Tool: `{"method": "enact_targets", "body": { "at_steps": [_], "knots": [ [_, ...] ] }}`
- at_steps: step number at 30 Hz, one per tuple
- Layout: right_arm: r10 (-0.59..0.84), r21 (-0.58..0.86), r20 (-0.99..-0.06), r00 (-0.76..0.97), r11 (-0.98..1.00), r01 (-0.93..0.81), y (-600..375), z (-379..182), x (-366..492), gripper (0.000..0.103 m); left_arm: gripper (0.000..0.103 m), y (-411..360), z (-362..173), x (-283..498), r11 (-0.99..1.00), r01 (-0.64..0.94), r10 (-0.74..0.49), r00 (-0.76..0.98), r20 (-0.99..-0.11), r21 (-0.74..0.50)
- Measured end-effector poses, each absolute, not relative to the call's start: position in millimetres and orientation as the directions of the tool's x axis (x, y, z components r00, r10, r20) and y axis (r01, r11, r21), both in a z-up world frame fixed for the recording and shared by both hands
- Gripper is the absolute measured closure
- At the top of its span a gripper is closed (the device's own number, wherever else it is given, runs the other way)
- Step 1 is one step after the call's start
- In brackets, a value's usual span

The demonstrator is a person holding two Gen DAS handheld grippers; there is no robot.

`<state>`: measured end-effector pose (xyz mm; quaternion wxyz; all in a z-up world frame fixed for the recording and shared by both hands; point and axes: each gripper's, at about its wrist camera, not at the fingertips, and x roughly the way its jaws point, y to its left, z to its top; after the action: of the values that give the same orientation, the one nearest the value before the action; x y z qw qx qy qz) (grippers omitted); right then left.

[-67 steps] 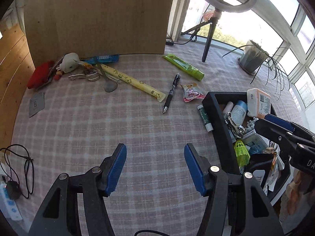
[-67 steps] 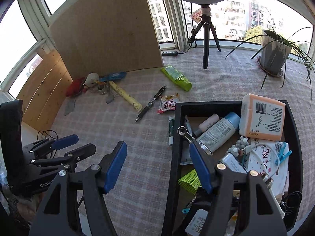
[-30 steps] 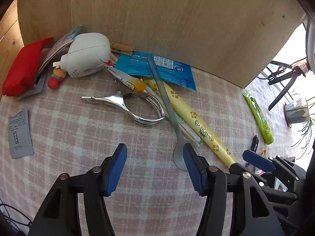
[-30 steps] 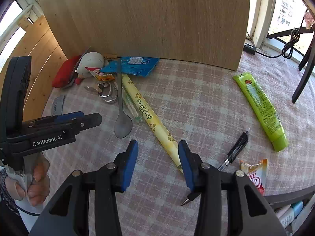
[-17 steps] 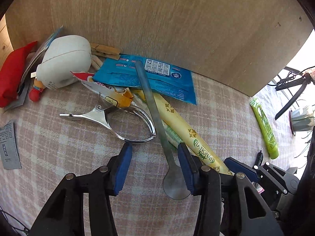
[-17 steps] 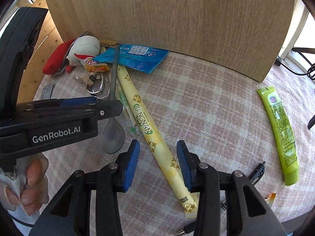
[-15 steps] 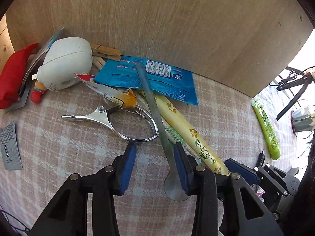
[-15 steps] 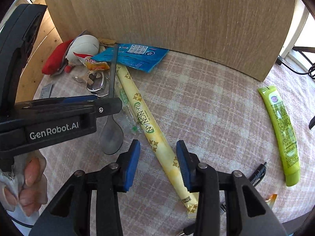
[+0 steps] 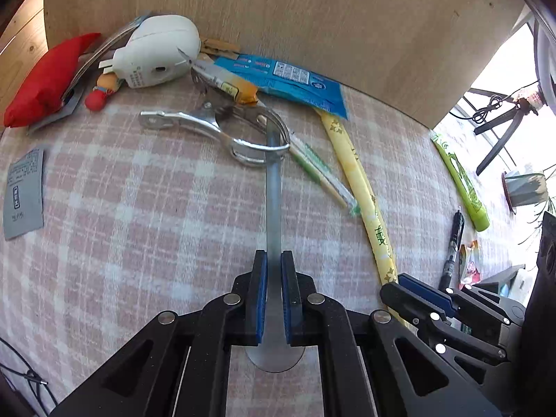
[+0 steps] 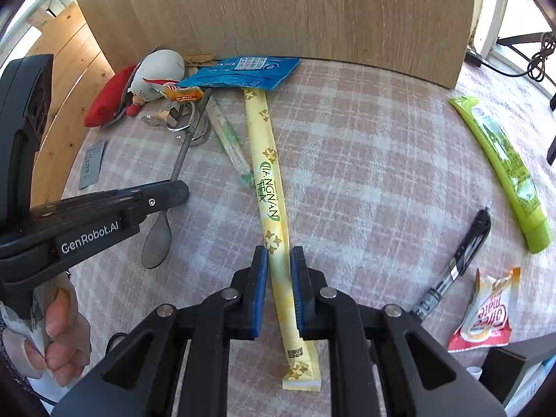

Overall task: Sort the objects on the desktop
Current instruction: 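Grasp the metal spoon with the left tool while the right tool grasps the yellow stick snack, then carry the yellow snack with the right tool into the tray and release it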

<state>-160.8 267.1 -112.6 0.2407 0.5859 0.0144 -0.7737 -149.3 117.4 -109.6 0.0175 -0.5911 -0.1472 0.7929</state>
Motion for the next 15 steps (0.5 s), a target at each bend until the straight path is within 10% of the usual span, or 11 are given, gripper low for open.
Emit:
{"method": "enact_targets", "body": {
  "at_steps": [15],
  "knots": [
    [-0.424,0.343,-0.868,-0.259,-0.888,0.305,310,-84,-71,0.091,0.096,131,-74,-69,-0.953,0.126,0.221,-0.331,-0.917,-0.275]
  ]
}}
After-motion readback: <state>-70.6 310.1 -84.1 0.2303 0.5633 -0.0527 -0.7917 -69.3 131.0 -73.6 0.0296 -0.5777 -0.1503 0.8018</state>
